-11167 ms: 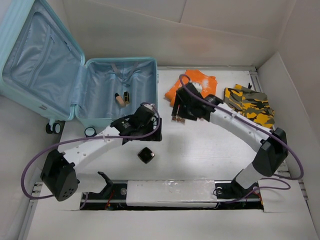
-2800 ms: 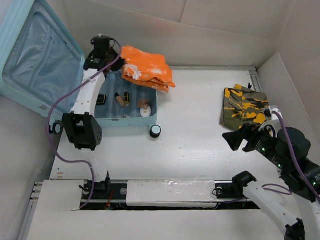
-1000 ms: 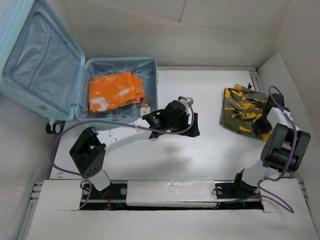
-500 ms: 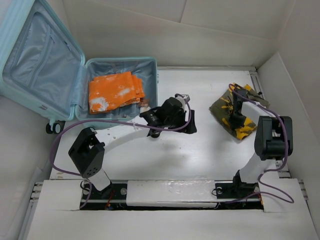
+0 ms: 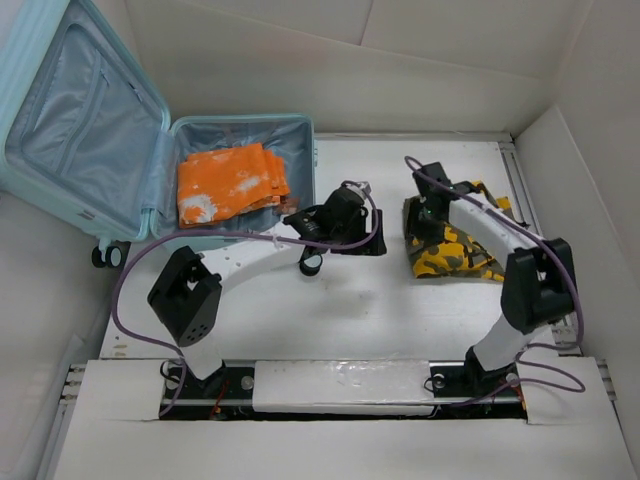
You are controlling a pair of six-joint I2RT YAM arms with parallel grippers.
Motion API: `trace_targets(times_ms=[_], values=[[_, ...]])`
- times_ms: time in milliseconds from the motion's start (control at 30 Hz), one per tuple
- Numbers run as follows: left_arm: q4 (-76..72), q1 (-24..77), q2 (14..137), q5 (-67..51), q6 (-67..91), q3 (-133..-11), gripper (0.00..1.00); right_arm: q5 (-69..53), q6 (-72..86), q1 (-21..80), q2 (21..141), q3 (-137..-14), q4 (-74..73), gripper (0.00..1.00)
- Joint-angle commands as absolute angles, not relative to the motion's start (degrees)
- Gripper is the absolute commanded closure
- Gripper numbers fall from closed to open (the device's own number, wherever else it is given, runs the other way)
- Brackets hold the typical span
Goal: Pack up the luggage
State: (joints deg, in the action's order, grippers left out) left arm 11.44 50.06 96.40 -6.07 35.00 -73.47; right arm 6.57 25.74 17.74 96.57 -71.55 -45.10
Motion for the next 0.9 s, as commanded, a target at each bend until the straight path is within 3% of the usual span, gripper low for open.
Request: trace_targets(times_ms=[0, 167, 433, 867], values=[[9.59, 49.48, 97.64, -7.98, 38.22, -76.29, 0.28, 6.68, 26.72, 13.63, 86.59, -76.46, -49.56, 0.48], [6.94, 49.48, 102.56, -11.43, 41.13, -79.8, 0.28, 7.73, 26.19, 4.95, 76.66, -73.41, -50.27, 0.46], [3.69, 49.48, 118.36, -14.5, 48.95, -88.67, 0.29, -5.0, 25.14, 0.0, 54.86, -63.38, -43.15, 0.42], [7.28, 49.48, 133.32, -10.2, 58.79, -99.83, 0.32, -9.49, 23.47, 2.45, 45.44, -59.86, -46.76, 0.42]])
